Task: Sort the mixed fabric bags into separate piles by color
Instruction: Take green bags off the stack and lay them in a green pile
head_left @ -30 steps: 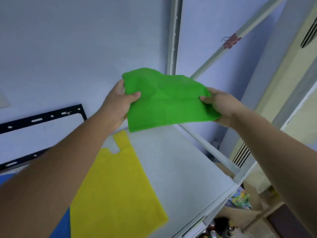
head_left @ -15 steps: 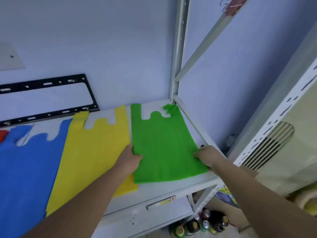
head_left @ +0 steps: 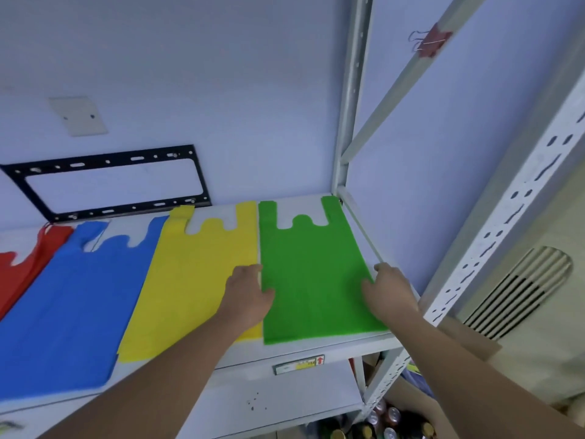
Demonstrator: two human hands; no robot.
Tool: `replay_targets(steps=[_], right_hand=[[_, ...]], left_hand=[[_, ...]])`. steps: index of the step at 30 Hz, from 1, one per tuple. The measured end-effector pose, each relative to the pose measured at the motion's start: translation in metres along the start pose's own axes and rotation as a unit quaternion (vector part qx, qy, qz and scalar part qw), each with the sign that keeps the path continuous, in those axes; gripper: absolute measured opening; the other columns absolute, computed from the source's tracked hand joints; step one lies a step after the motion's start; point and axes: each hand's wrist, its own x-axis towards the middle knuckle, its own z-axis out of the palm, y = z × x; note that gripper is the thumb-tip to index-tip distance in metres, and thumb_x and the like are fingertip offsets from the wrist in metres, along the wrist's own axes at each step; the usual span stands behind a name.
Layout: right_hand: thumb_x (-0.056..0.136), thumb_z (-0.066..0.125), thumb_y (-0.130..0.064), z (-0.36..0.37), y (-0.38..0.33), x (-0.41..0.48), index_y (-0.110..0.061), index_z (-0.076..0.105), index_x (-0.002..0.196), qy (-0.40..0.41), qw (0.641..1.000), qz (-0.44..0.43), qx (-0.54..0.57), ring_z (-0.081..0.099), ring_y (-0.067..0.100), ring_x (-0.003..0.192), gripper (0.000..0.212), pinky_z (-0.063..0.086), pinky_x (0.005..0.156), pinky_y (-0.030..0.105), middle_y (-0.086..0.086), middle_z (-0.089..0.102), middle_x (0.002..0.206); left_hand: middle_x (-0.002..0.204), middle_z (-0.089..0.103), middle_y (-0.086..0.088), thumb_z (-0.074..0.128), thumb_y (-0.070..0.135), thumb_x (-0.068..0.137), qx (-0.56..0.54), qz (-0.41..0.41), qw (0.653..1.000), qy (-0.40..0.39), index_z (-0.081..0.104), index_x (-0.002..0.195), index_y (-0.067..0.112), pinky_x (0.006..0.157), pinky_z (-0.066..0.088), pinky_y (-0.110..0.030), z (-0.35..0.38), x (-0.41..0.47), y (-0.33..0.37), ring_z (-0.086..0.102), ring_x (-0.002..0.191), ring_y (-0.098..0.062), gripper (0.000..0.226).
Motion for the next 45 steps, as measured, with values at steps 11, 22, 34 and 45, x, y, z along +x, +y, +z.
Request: replay_targets(steps=[11, 22, 34, 45], right_hand=[[0.094, 0.057, -0.036, 0.074, -0.123, -0.065, -0.017, 0.052, 0.138, -0.062, 0.986, -0.155, -0.021, 0.066, 0.021, 0.105, 0.048, 0.055, 0.094, 0.042, 0.003, 0.059, 0.135], [0.094, 0.054, -0.04, 0.25, -0.334, -0.182, -0.018, 0.051, 0.139, -0.074, 0.973, -0.219, -0.008, 0.053, 0.023, 0.126, 0.05, 0.047, 0.101, 0.038, 0.003, 0.053, 0.142], [0.086, 0.061, -0.042, 0.389, -0.571, -0.332, -0.022, 0.061, 0.123, -0.119, 0.948, -0.294, 0.014, 0.061, 0.022, 0.112, 0.043, 0.048, 0.099, 0.039, 0.003, 0.064, 0.123], [0.095, 0.047, -0.009, 0.451, -0.645, -0.398, -0.014, 0.063, 0.114, -0.241, 0.926, -0.244, 0.156, 0.067, 0.019, 0.091, 0.026, 0.054, 0.081, 0.03, 0.003, 0.07, 0.106]], left_hand=[[0.151, 0.038, -0.003, 0.054, 0.043, 0.097, 0.14, 0.003, 0.99, -0.026, 0.043, 0.146, 0.027, 0.109, 0.04, -0.041, -0.089, -0.026, -0.107, 0.033, 0.14, -0.027, 0.053], [0.15, 0.042, -0.001, 0.056, 0.046, 0.094, 0.168, 0.063, 0.984, 0.006, 0.045, 0.145, 0.026, 0.116, 0.033, -0.043, -0.25, -0.05, -0.353, 0.034, 0.141, -0.025, 0.056], [0.144, 0.049, 0.0, 0.063, 0.043, 0.092, 0.11, -0.006, 0.992, 0.067, 0.051, 0.141, 0.028, 0.111, 0.04, -0.043, -0.449, -0.115, -0.595, 0.042, 0.135, -0.025, 0.053], [0.152, 0.039, 0.005, 0.077, 0.056, 0.076, 0.135, -0.046, 0.99, 0.003, 0.039, 0.147, 0.028, 0.11, 0.043, -0.042, -0.498, -0.145, -0.683, 0.041, 0.137, -0.021, 0.085]])
